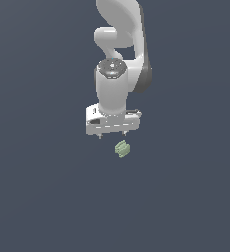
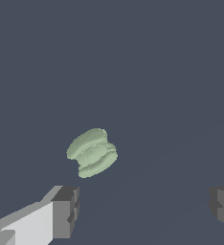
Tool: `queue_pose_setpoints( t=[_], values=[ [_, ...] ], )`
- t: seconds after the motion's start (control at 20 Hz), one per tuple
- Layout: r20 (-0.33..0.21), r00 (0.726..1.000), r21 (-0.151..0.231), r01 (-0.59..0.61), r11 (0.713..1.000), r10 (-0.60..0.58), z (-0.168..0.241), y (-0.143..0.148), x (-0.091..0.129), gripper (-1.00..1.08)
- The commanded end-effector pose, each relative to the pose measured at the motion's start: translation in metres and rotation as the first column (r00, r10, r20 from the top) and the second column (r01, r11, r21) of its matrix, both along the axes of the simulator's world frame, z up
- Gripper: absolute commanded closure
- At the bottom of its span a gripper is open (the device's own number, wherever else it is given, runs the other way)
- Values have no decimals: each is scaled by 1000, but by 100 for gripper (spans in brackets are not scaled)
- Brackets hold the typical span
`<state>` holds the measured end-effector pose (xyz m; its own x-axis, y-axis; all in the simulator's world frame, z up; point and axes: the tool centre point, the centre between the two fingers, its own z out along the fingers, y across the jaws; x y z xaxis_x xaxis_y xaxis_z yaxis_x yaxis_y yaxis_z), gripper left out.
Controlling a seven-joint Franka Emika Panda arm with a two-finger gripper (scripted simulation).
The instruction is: Pick up the object and move it to a goal position.
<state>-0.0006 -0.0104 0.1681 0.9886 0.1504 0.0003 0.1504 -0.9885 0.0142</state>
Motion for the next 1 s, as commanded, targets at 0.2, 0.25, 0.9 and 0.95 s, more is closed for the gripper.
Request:
queue_pose_setpoints(
  t=[0.2, 0.25, 0.9, 0.95],
  values=[
    [-4, 985, 0, -173, 985, 173, -25, 14, -1, -92],
    [-5, 979, 0, -206, 979, 206, -30, 17, -1, -92],
    [-4, 874, 12, -486, 874, 486, -71, 43, -6, -92],
    [-3, 868, 12, -496, 868, 496, -72, 44, -6, -92]
  ],
)
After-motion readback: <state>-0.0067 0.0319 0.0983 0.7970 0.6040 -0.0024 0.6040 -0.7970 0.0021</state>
